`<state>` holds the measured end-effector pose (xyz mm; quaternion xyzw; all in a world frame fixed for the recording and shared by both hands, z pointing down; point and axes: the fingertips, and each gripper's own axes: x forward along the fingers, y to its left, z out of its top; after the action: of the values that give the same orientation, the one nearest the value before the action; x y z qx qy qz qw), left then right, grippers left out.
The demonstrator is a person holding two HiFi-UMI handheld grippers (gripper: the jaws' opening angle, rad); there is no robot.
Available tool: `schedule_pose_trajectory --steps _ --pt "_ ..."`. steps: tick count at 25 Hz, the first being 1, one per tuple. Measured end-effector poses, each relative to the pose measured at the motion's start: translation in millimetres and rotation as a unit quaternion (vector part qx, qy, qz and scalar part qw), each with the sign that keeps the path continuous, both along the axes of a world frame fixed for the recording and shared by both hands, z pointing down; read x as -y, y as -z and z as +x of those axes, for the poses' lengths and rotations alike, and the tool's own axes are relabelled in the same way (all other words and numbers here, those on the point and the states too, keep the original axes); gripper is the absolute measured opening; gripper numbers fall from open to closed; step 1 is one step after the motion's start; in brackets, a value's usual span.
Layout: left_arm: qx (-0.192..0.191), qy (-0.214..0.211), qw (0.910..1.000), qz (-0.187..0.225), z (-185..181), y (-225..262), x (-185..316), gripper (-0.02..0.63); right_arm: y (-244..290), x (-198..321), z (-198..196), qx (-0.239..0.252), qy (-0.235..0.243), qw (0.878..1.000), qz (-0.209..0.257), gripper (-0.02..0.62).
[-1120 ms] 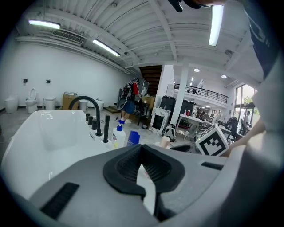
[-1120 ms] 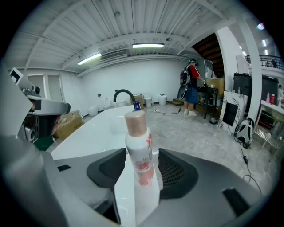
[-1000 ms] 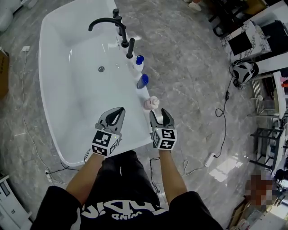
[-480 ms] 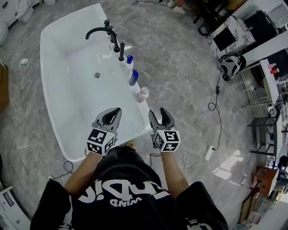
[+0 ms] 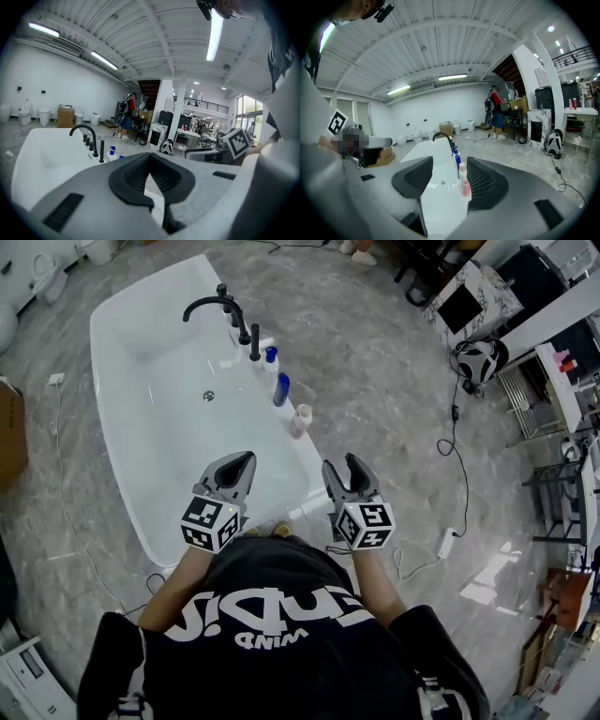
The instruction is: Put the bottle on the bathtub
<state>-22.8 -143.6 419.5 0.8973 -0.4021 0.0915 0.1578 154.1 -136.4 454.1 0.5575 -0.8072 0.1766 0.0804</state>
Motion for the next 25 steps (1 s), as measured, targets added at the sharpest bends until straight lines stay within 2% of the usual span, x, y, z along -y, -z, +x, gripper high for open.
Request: schedule_pose_trajectory --steps 5,8,17,25 --pt "0.002 0.001 1.0 0.007 -9 9 -9 0.008 20 -18 -6 0.003 0.014 1.0 0.021 0.238" --pt "0.002 0.009 0.9998 0.017 -13 14 -14 0.008 34 -28 -10 0.002 0.023 0.999 0.049 0.161" --pt "0.007 0.032 0.9986 0.042 -23 17 -13 0.008 41 -42 -1 -0.013 -0.006 0.997 0.071 0.028" --pt "0.013 0.042 0.9979 0.048 -30 12 -8 0.008 32 -34 -1 -0.033 -0.022 0.996 0.075 0.025"
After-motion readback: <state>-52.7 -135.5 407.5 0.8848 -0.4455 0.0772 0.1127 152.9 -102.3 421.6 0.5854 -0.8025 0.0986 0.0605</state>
